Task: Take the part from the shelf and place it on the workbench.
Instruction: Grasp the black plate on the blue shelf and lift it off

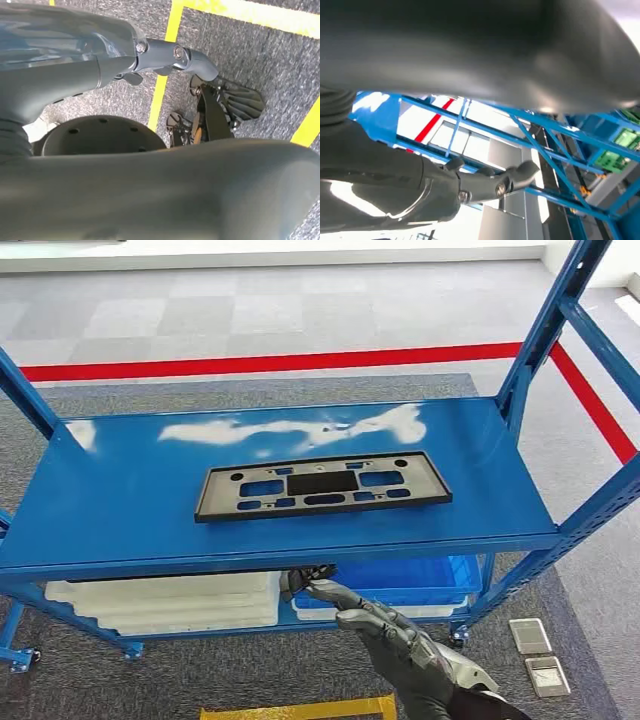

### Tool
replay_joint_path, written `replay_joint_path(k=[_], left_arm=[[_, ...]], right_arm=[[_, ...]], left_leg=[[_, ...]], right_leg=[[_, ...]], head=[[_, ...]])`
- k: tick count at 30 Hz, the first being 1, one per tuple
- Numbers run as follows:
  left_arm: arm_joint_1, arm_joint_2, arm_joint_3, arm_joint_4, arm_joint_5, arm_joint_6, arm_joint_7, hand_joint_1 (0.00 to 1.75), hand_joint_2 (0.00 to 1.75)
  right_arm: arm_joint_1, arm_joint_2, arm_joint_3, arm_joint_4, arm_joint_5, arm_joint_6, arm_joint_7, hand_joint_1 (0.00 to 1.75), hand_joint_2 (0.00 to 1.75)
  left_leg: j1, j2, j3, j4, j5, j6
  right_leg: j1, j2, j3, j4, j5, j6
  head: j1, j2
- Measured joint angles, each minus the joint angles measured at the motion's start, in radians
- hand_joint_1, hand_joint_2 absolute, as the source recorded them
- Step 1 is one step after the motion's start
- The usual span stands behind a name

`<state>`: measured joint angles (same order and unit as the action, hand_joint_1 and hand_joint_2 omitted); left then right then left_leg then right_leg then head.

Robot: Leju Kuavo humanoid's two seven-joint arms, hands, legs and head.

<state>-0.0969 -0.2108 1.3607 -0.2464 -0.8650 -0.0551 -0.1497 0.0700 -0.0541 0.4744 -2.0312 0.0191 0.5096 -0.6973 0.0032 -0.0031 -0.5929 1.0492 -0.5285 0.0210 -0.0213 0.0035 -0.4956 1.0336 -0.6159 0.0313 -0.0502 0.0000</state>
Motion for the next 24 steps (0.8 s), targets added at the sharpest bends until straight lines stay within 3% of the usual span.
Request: replay_joint_path(k=[2, 3, 5, 6, 7, 8, 9, 10, 12, 19, 23, 24], left_arm=[[-0.001, -0.001, 0.0, 0.0, 0.0, 0.0, 0.001, 0.0, 0.0], [-0.002, -0.003, 0.0, 0.0, 0.0, 0.0, 0.002, 0.0, 0.0], [-0.003, -0.006, -0.001, 0.0, 0.0, -0.002, 0.004, 0.0, 0.0], [-0.002, -0.007, -0.001, 0.0, -0.003, -0.001, 0.006, 0.0, 0.0], [-0.001, -0.007, -0.002, 0.0, -0.007, 0.0, 0.009, 0.0, 0.0], [0.0, -0.008, -0.004, 0.001, -0.012, 0.003, 0.012, 0.0, 0.0], [0.0, -0.01, -0.006, 0.001, -0.017, 0.007, 0.016, 0.0, 0.0], [0.0, -0.011, -0.008, 0.001, -0.02, 0.012, 0.02, 0.0, 0.0], [-0.002, -0.015, -0.011, 0.001, -0.027, 0.021, 0.027, 0.0, 0.0], [-0.001, -0.024, -0.043, 0.002, -0.076, 0.046, 0.059, 0.0, 0.0], [0.001, -0.033, -0.061, 0.002, -0.1, 0.054, 0.08, 0.0, 0.0], [0.001, -0.036, -0.066, 0.002, -0.108, 0.055, 0.088, 0.0, 0.0]], right_arm=[[0.001, -0.002, -0.002, 0.0, 0.003, 0.001, 0.0, 0.0, 0.0], [0.003, -0.004, -0.005, 0.001, 0.006, 0.002, -0.001, 0.0, 0.0], [0.009, -0.008, -0.012, 0.01, 0.013, 0.004, -0.001, 0.0, 0.0], [0.012, -0.01, -0.016, 0.018, 0.016, 0.004, 0.002, 0.0, 0.44], [0.013, -0.011, -0.019, 0.027, 0.022, 0.001, 0.009, 0.0, 0.87], [0.013, -0.013, -0.022, 0.038, 0.029, -0.006, 0.023, 0.0, 1.31], [0.012, -0.014, -0.024, 0.05, 0.042, -0.019, 0.047, 0.0, 1.31], [0.011, -0.016, -0.026, 0.065, 0.056, -0.036, 0.077, 0.0, 0.87], [0.005, -0.024, -0.028, 0.1, 0.088, -0.077, 0.139, 0.0, 0.0], [-0.065, -0.045, -0.007, 0.247, 0.263, -0.238, 0.312, 0.0, 0.0], [-0.135, -0.042, 0.046, 0.308, 0.426, -0.36, 0.393, 0.0, 1.75], [-0.153, -0.038, 0.063, 0.32, 0.477, -0.392, 0.413, 0.0, 1.75]], left_leg=[[0.003, 0.001, 0.01, -0.006, -0.002, 0.006], [0.005, 0.001, 0.019, -0.01, -0.005, 0.011], [0.006, 0.002, 0.033, -0.012, -0.017, 0.017], [0.005, 0.002, 0.041, -0.012, -0.024, 0.017], [0.005, 0.002, 0.052, -0.012, -0.031, 0.016], [0.006, 0.001, 0.064, -0.012, -0.039, 0.014], [0.006, 0.0, 0.077, -0.012, -0.048, 0.012], [0.005, 0.0, 0.087, -0.013, -0.056, 0.008], [0.002, 0.0, 0.096, -0.011, -0.069, 0.001], [-0.001, 0.0, 0.104, -0.026, -0.072, 0.003], [-0.001, 0.0, 0.107, -0.032, -0.072, 0.0], [-0.001, 0.0, 0.107, -0.033, -0.072, -0.002]], right_leg=[[0.0, 0.0, -0.017, 0.039, -0.016, 0.001], [0.0, 0.0, -0.041, 0.086, -0.035, 0.003], [0.0, 0.0, -0.121, 0.214, -0.073, 0.006], [0.0, 0.0, -0.156, 0.258, -0.074, 0.007], [0.0, 0.0, -0.176, 0.268, -0.055, 0.008], [0.0, -0.001, -0.177, 0.24, -0.015, 0.008], [0.0, -0.001, -0.164, 0.179, 0.035, 0.007], [0.002, -0.001, -0.146, 0.124, 0.073, 0.004], [0.005, -0.001, -0.12, 0.047, 0.101, -0.003], [0.006, 0.001, -0.114, 0.031, 0.084, -0.014], [0.007, 0.001, -0.113, 0.032, 0.081, -0.019], [0.007, 0.001, -0.113, 0.032, 0.081, -0.019]], head=[[0.0, 0.0], [0.001, 0.0], [0.001, 0.0], [0.001, 0.0], [0.001, 0.0], [0.001, 0.0], [0.001, 0.0], [0.001, 0.0], [0.001, 0.0], [0.001, 0.0], [0.001, 0.0], [0.001, 0.0]])
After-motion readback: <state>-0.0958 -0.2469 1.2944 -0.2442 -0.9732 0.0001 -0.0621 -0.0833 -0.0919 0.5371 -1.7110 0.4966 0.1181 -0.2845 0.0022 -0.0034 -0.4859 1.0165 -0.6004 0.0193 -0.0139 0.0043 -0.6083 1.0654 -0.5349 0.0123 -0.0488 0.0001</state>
